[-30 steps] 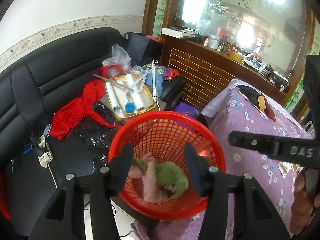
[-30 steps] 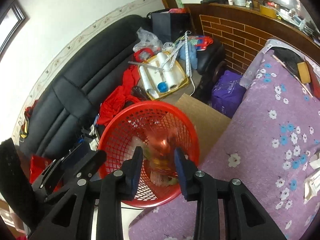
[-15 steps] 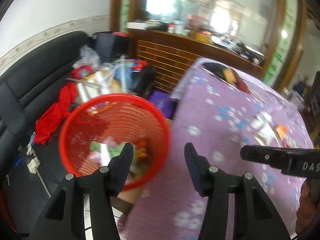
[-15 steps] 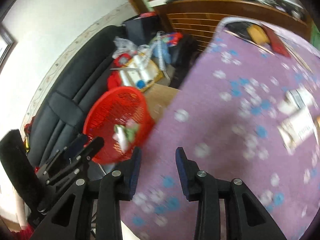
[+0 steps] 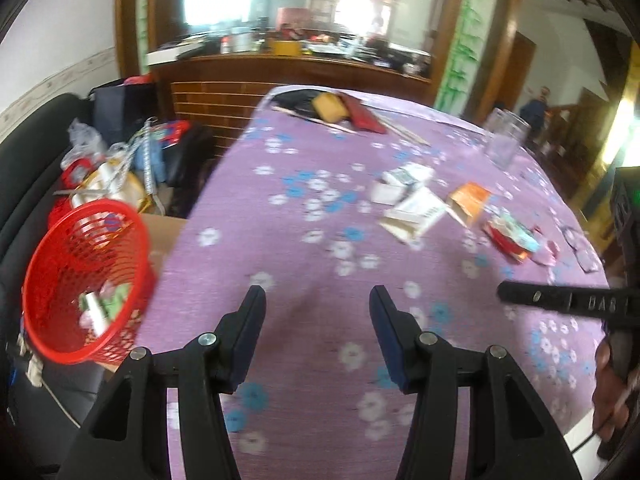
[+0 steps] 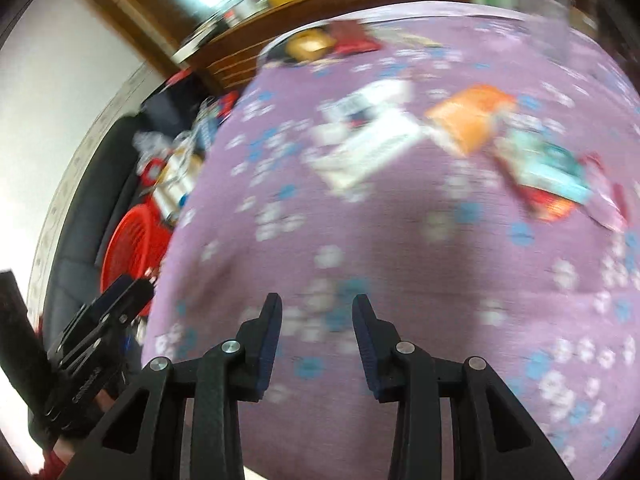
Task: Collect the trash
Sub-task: 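Move both open tools back over the table, then grasp the red plastic wrapper with the right tool, then grasp the teal tissue packet with the left tool, then carry the tissue packet with the left tool while the right tool carries the red wrapper to the basket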
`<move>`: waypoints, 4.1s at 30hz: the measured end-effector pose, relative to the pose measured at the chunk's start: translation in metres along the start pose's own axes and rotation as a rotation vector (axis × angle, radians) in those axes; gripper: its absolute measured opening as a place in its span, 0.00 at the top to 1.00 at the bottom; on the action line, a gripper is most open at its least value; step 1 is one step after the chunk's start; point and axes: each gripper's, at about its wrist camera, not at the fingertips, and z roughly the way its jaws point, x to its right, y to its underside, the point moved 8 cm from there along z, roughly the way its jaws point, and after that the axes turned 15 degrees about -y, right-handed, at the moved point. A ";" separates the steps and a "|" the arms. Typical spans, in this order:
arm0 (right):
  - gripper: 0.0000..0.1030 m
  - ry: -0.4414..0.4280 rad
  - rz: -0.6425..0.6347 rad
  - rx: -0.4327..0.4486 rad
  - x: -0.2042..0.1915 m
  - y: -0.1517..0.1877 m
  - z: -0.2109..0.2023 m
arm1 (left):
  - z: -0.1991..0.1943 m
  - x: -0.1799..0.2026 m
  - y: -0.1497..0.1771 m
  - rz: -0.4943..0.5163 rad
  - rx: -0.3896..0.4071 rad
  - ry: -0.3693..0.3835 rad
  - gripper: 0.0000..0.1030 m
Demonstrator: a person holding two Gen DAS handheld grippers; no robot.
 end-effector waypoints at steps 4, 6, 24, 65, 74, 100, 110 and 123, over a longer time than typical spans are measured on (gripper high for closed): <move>0.60 0.091 0.061 0.106 0.058 -0.013 -0.052 | -0.004 0.027 -0.001 0.032 0.002 0.025 0.49; 0.55 0.149 0.087 0.146 0.089 -0.021 -0.075 | -0.006 0.036 0.001 0.044 -0.003 0.032 0.49; 0.58 0.230 0.068 0.111 0.216 -0.078 -0.071 | -0.010 0.069 0.011 0.085 -0.033 -0.001 0.46; 0.76 0.030 0.077 0.153 0.148 0.039 -0.176 | 0.101 0.262 -0.012 0.211 -0.238 0.076 0.51; 0.76 0.018 0.064 0.150 0.135 0.044 -0.170 | 0.067 0.245 -0.008 0.181 -0.156 0.167 0.73; 0.76 -0.054 -0.179 0.045 -0.008 0.020 -0.058 | -0.014 0.072 0.007 0.074 0.031 -0.038 0.73; 0.76 -0.083 -0.233 0.019 -0.042 0.018 -0.038 | -0.017 0.034 0.005 0.035 0.041 -0.101 0.73; 0.76 -0.100 -0.282 0.006 -0.069 0.009 -0.021 | -0.017 0.007 -0.005 0.005 0.057 -0.137 0.73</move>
